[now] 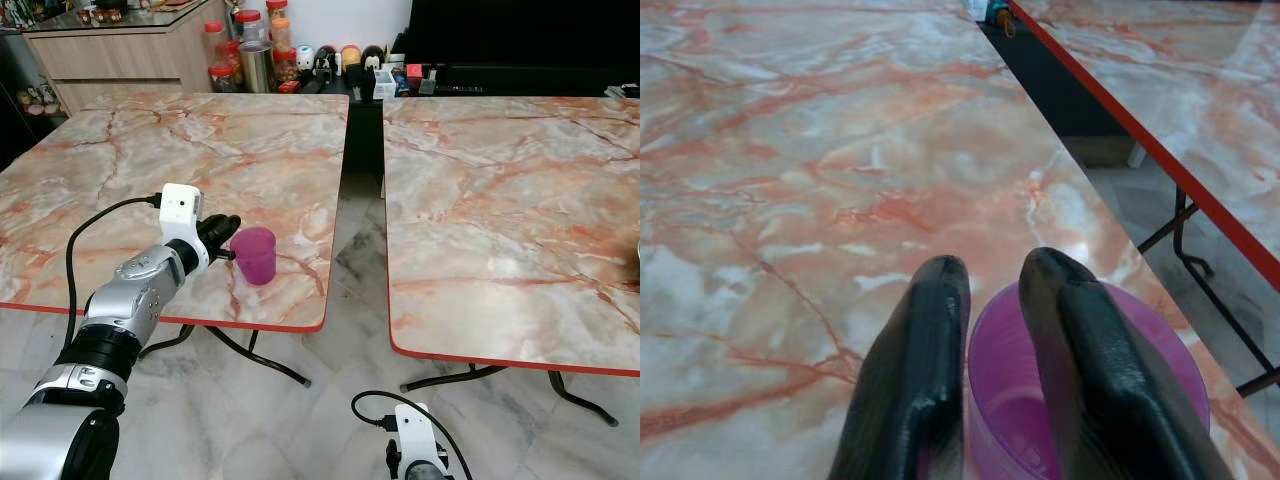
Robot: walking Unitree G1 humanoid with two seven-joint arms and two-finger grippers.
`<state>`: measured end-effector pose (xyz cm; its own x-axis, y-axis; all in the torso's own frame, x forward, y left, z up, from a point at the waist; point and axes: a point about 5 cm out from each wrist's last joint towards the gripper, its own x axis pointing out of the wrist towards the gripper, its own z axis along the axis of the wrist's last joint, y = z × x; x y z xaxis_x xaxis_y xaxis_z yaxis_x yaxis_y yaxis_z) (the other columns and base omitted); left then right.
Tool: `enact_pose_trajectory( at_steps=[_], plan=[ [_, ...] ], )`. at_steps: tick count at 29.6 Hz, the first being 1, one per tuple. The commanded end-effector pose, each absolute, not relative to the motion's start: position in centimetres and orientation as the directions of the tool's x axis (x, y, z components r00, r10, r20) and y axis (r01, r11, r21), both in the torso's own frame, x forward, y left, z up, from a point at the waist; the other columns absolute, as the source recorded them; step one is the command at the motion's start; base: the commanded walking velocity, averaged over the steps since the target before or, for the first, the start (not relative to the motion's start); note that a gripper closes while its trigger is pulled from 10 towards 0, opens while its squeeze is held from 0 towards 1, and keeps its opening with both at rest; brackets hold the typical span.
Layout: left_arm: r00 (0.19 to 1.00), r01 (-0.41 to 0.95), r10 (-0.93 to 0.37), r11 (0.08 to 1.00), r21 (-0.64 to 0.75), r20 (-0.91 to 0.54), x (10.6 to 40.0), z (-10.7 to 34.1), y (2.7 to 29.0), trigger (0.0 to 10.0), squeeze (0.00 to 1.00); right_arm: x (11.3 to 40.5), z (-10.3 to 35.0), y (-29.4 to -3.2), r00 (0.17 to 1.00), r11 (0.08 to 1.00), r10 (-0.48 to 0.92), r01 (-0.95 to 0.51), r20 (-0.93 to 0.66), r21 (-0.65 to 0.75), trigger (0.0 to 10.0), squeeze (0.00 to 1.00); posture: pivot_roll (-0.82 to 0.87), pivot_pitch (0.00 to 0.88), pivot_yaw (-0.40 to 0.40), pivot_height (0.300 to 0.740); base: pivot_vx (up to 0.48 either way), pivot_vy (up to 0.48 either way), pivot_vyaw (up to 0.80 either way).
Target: Setting the table
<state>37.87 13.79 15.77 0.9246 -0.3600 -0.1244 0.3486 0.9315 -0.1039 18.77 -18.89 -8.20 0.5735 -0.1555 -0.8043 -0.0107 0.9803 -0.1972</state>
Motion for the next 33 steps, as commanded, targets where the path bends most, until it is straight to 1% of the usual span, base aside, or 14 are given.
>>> enact_pose_trajectory(
  at_steps=[1, 3, 4, 7, 23, 24, 33],
  plan=[
    [0.915, 0.361, -0.37, 0.929, -0.082, -0.161, 37.7, 15.3, 13.8, 10.0, 1.0, 18.8, -8.2, -18.6, 0.572, 0.981, -0.146, -0.021, -0.807, -0.193, 10.0, 0.0, 0.0, 0.0, 0.052, 0.74, 0.0, 0.0, 0.0],
    [0.913, 0.361, -0.368, 0.93, -0.071, -0.174, 37.7, 15.2, 13.7, 10.0, 1.0, 18.8, -8.2, -18.6, 0.572, 0.981, -0.146, -0.021, -0.807, -0.192, 10.0, 0.0, 0.0, 0.0, 0.052, 0.74, 0.0, 0.0, 0.0],
    [0.912, 0.361, -0.366, 0.931, -0.061, -0.186, 37.6, 15.0, 13.7, 10.0, 0.0, 18.8, -8.2, -18.6, 0.573, 0.981, -0.146, -0.021, -0.807, -0.192, 10.0, 0.0, 0.0, 0.0, 0.054, 0.74, 0.0, 0.0, 0.0],
    [0.906, 0.362, -0.364, 0.931, -0.049, -0.218, 37.6, 14.5, 13.5, 10.0, 0.0, 18.8, -8.2, -18.6, 0.573, 0.981, -0.148, -0.017, -0.806, -0.193, 10.0, 0.0, 0.0, 0.0, 0.054, 0.74, 0.0, 0.0, 0.0],
    [0.893, 0.368, -0.369, 0.928, -0.056, -0.256, 37.6, 14.0, 13.2, 10.0, 0.0, 18.5, -8.3, -18.8, 0.567, 0.981, -0.159, 0.002, -0.808, -0.192, 10.0, 0.0, -0.01, 0.0, 0.059, 0.74, 0.0, 0.0, 0.0],
    [0.895, 0.37, -0.372, 0.927, -0.057, -0.248, 37.6, 14.1, 13.2, 10.0, 1.0, 18.5, -8.3, -18.8, 0.567, 0.981, -0.159, 0.002, -0.808, -0.192, 10.0, 0.0, -0.01, 0.0, 0.059, 0.74, 0.0, 0.0, 0.0],
    [0.903, 0.359, -0.361, 0.932, -0.054, -0.233, 37.8, 14.5, 13.4, 10.0, 1.0, 18.6, -8.3, -18.8, 0.568, 0.982, -0.159, 0.005, -0.807, -0.19, 10.0, 0.0, -0.01, 0.0, 0.058, 0.74, 0.0, 0.0, 0.0]
  ],
)
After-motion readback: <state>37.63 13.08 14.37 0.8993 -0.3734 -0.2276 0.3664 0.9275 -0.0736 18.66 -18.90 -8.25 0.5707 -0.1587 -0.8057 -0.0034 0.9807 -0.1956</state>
